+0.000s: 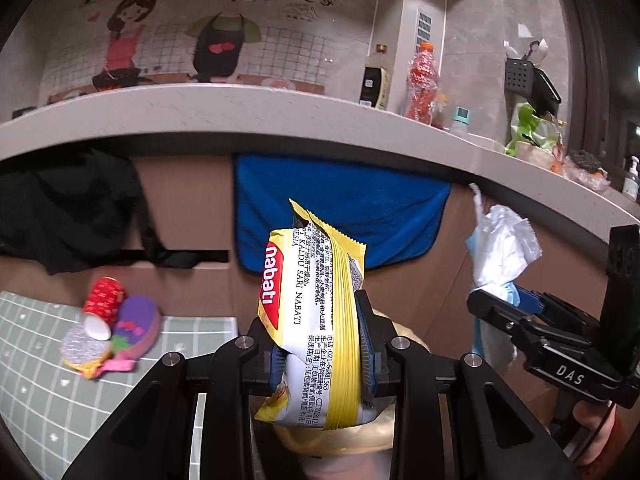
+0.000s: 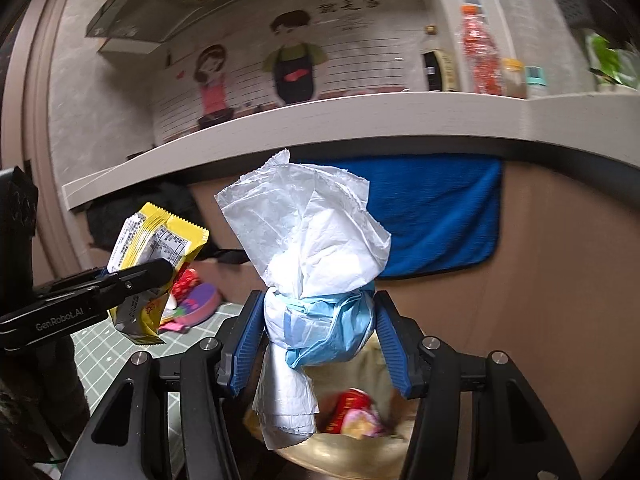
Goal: Collect trash
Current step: 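Lift the wafer pack and tissue bundle and carry them over the bin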
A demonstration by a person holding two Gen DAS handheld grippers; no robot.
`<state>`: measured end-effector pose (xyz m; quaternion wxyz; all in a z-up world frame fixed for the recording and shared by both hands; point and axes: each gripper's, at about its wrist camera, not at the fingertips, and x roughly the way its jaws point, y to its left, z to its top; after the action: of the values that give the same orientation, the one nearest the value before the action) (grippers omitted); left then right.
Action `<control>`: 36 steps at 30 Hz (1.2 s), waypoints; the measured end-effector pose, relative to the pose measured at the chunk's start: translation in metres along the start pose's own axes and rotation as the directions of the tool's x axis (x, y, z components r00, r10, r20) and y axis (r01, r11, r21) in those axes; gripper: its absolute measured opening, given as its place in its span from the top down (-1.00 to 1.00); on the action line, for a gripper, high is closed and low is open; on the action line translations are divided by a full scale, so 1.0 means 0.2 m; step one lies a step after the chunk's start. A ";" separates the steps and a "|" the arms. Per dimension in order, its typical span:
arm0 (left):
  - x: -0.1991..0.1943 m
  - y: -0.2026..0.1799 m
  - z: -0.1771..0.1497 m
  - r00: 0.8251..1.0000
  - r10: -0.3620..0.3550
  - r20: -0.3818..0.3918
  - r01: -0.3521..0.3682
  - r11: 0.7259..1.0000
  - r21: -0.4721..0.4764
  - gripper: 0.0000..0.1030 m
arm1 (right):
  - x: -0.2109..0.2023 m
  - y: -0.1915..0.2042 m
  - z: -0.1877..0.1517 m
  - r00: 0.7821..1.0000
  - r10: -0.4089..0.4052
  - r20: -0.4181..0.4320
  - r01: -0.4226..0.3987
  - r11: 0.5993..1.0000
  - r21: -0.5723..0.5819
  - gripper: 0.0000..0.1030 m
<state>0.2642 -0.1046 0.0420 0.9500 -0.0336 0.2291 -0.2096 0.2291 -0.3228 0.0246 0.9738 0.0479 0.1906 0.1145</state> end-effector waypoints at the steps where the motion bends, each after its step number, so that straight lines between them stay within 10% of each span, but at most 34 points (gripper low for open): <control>1: 0.03 -0.02 0.00 1.000 -0.005 -0.008 0.005 1.000 -0.002 0.40 | -0.01 -0.03 0.00 1.000 -0.008 0.001 0.008 1.000 0.005 -0.01; 36: 0.45 0.02 -0.23 0.987 0.014 -0.162 -0.017 1.000 -0.020 0.40 | 0.31 -0.21 -0.17 0.987 -0.031 -0.158 0.039 0.998 0.046 -0.01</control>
<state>0.3174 -0.1369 -0.0375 0.9294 -0.0248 0.3080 -0.2018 0.2816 -0.3470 -0.0345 0.9561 0.0592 0.2705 0.0960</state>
